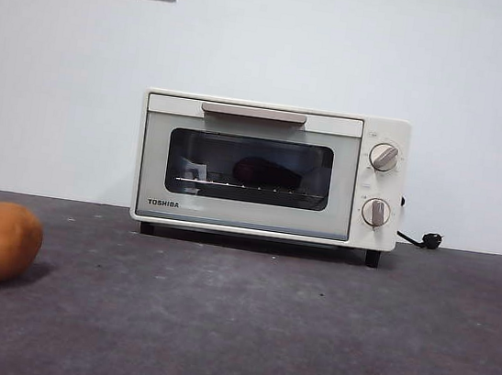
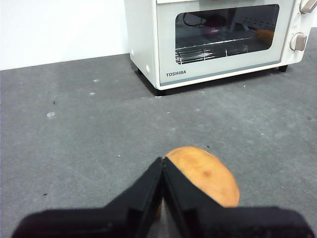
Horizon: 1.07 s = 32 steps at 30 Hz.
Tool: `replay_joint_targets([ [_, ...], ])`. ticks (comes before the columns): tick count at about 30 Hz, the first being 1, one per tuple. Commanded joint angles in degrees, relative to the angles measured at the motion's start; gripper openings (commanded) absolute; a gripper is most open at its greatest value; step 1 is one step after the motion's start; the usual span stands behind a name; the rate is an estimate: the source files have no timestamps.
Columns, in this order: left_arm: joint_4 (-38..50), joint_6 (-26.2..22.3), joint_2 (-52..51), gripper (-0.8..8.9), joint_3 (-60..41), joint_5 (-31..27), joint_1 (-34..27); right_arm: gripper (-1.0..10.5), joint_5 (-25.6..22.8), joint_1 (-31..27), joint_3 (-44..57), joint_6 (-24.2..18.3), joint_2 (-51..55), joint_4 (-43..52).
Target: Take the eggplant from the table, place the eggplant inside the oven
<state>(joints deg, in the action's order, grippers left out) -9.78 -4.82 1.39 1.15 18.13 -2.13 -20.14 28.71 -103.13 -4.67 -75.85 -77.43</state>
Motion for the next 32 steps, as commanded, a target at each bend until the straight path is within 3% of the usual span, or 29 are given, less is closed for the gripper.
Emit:
replay_joint_targets([
  [1,0.3,0.6,0.0,-0.04,-0.4,-0.2,-0.2,0.0,0.6,-2.2,-0.1,0.8,7.0,6.7],
  [3,0.3,0.6,0.2,-0.04,-0.4,-0.2,-0.2,0.0,4.2,-5.4,-0.1,3.7,13.0,11.6],
  [5,0.3,0.6,0.5,-0.04,-0.4,-0.2,-0.2,0.0,6.8,-10.1,-0.1,3.1,18.3,14.2],
  [9,0.3,0.6,0.5,-0.04,-0.4,-0.2,-0.2,0.0,6.4,-19.3,0.0,1.3,26.9,14.4],
  [15,0.3,0.6,0.5,-0.04,-0.4,-0.2,-0.2,0.0,6.3,-26.6,1.9,-0.6,35.8,14.5],
  [23,0.3,0.6,0.5,-0.04,-0.4,-0.2,-0.2,0.0,7.5,-29.2,16.7,0.2,45.7,18.7],
  [32,0.3,0.6,0.5,-0.04,-0.4,-0.2,-0.2,0.0,13.4,-29.1,46.2,2.1,57.7,35.0],
])
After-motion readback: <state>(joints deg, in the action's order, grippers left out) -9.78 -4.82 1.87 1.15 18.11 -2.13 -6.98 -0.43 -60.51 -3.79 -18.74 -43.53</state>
